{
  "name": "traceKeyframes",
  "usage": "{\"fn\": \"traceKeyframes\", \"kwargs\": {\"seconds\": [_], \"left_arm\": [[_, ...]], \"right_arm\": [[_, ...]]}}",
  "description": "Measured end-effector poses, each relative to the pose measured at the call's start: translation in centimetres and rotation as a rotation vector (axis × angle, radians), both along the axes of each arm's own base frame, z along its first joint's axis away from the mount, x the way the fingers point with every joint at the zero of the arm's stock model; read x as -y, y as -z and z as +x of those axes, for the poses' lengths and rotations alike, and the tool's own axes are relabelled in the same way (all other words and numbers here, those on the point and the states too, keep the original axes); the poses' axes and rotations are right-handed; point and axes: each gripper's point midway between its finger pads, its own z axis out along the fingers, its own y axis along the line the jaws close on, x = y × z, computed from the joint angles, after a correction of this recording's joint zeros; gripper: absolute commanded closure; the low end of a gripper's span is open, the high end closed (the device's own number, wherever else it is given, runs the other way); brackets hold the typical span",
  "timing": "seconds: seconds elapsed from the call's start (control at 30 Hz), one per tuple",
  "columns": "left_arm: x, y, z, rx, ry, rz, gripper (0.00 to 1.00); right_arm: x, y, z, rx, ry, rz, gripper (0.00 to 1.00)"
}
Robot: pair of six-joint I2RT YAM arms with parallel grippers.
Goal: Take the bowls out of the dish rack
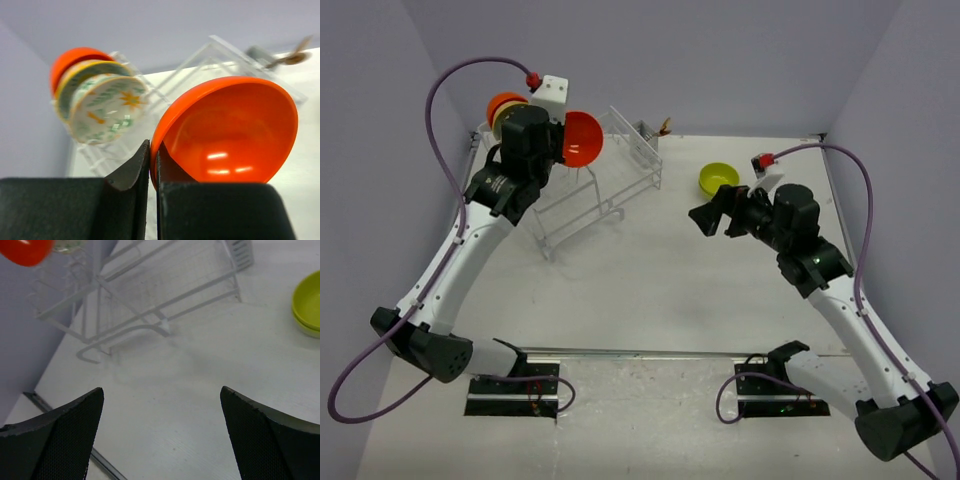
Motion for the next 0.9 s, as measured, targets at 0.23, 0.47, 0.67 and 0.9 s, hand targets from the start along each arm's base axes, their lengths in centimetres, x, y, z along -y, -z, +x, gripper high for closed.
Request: {"fn": "traceKeyframes", "kwargs": {"seconds": [0.23,0.47,0.67,0.9], "left_arm": [[9.8,1.1,-3.7,-0.088,0.270,-0.257,1.00],[15.6,5.2,-6.8,-0.233,0.380,-0.298,1.00],[15.6,5.4,-6.9,-0.246,0.363,-0.322,1.00],[16.1,5.3,-7.2,-0.254,0.378,-0.344,1.00]], "right_arm": [[-8.6,-10.2,0.9,0.131,-0.118,0.071,0.07],[-8.7,-8.3,5.4,0.098,0.105,-0.110,0.21],[-7.3,-4.1,5.3,0.036,0.152,-0.238,0.63],[-7.8,-3.6,5.2,0.035,0.139,-0.250,1.00]]}}
